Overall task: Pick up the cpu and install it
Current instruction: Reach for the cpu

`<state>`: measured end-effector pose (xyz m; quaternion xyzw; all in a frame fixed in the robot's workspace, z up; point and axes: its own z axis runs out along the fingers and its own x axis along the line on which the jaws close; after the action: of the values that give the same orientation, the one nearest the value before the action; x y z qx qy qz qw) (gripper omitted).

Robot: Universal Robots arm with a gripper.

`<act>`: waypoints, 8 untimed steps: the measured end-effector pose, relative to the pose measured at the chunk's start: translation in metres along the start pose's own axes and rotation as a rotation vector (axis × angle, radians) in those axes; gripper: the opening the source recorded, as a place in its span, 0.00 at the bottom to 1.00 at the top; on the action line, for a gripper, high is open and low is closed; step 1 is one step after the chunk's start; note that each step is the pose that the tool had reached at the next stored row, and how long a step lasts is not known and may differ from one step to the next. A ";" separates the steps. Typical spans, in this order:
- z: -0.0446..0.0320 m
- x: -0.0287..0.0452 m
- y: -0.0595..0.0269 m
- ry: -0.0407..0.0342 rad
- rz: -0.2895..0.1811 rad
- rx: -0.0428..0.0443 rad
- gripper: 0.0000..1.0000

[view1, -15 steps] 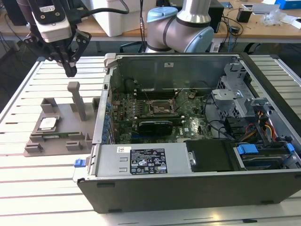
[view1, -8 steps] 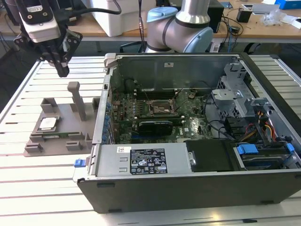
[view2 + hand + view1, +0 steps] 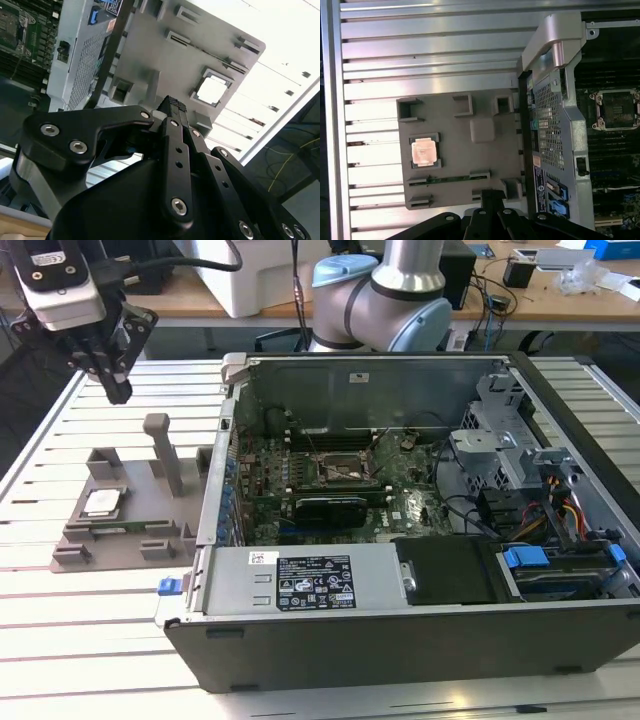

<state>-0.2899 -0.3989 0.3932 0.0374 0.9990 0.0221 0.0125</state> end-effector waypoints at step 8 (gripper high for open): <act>-0.0008 0.0285 -0.0021 0.0002 0.000 0.0001 0.11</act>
<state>-0.3184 -0.3989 0.3933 0.0374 0.9990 0.0221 0.0125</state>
